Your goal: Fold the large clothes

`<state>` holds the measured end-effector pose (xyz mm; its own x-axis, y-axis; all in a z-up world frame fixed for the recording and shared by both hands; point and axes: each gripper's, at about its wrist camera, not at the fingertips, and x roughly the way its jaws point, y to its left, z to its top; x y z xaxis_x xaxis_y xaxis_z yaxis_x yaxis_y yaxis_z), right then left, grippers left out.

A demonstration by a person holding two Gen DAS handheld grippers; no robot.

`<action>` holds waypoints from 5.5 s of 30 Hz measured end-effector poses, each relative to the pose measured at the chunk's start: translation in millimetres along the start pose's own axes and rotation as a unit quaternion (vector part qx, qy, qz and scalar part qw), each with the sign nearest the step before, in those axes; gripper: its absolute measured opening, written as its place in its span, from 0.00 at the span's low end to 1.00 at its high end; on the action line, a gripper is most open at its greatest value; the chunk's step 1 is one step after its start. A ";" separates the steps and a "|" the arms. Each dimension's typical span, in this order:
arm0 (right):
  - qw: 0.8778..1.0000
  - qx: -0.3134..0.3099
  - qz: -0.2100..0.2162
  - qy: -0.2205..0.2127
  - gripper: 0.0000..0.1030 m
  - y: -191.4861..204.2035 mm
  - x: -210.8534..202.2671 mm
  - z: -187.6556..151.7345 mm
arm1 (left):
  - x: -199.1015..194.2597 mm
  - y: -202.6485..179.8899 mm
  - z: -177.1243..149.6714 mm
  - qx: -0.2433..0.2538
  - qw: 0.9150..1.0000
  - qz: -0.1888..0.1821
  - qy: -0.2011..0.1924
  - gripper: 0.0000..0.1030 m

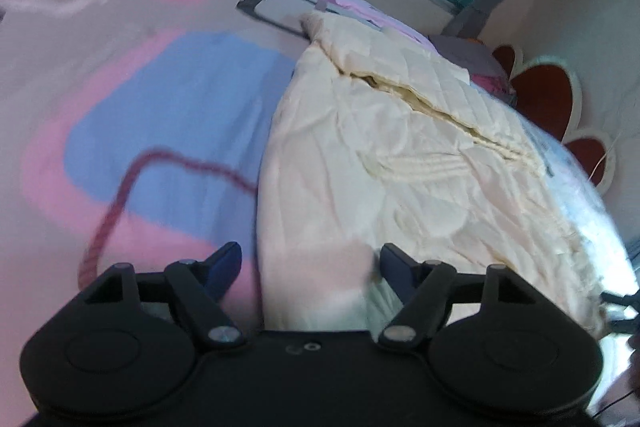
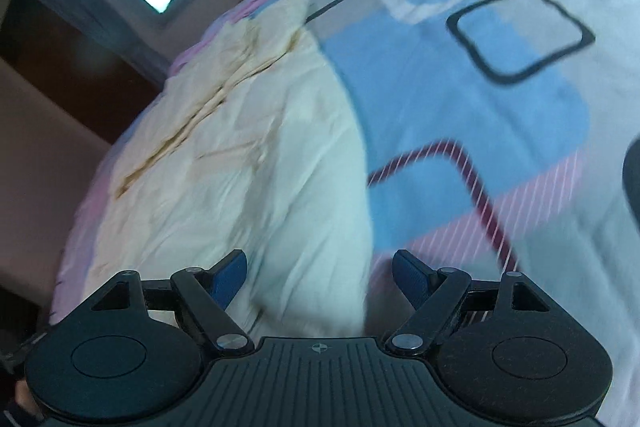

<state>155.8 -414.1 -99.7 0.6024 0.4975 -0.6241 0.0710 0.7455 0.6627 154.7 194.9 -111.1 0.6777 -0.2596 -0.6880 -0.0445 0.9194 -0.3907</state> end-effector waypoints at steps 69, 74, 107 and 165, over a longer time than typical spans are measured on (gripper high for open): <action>0.993 -0.062 -0.081 -0.054 0.85 62.3 244.8 356.6 | 308.6 -13.0 349.5 -0.006 0.995 -0.090 0.035 0.62; 0.991 -0.102 -0.089 -0.021 0.23 67.9 268.1 356.3 | 325.7 -26.1 343.1 0.054 0.992 -0.102 0.054 0.14; 0.950 -0.258 -0.092 -0.147 0.67 196.2 257.9 247.9 | 259.1 -200.1 248.6 0.208 0.972 -0.085 -0.066 0.59; 0.983 0.097 -0.036 -0.150 0.20 65.7 106.3 151.5 | 113.5 -47.7 135.8 -0.187 0.974 -0.071 -0.103 0.17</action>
<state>345.0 -379.4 -59.8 0.7952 0.2720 -0.5419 0.2545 0.6616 0.7054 333.4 161.6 -87.5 0.8275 -0.2764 -0.4887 -0.1781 0.6964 -0.6952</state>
